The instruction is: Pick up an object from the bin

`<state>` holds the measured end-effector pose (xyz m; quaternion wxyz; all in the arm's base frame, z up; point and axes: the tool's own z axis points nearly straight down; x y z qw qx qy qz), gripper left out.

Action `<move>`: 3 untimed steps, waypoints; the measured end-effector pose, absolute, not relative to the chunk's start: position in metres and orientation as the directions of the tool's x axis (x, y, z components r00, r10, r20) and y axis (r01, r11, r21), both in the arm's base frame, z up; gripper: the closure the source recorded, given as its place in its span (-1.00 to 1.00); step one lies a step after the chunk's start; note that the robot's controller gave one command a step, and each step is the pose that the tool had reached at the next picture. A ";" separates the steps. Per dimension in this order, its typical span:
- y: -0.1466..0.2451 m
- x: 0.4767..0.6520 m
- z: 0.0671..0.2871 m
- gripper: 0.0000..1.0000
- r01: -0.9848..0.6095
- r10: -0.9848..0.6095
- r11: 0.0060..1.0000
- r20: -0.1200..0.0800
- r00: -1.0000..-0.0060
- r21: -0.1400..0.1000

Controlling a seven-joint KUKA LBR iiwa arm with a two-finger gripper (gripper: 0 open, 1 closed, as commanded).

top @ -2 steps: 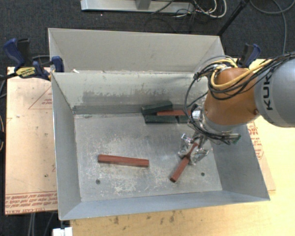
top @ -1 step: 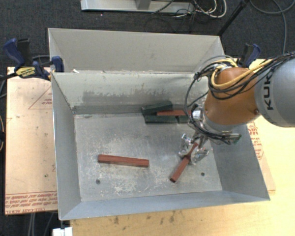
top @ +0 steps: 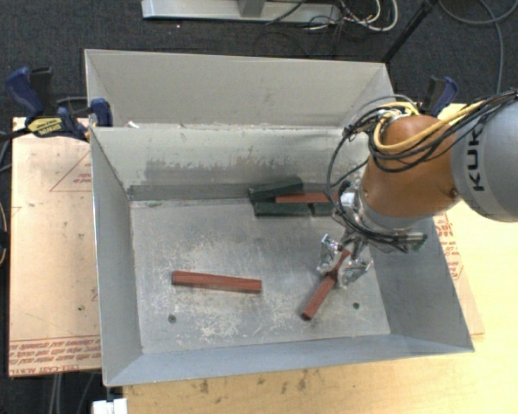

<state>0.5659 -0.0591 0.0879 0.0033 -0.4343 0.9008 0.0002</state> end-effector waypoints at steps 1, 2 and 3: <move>-0.060 0.565 0.096 1.00 -0.782 -0.782 0.624 -0.004 -0.624 -0.001; -0.060 0.565 0.102 1.00 -0.781 -0.781 0.624 -0.003 -0.624 -0.001; -0.060 0.565 0.107 1.00 -0.781 -0.781 0.625 -0.003 -0.625 -0.002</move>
Offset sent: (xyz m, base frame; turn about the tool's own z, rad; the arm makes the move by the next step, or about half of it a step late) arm 0.0002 0.0000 0.0077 0.0000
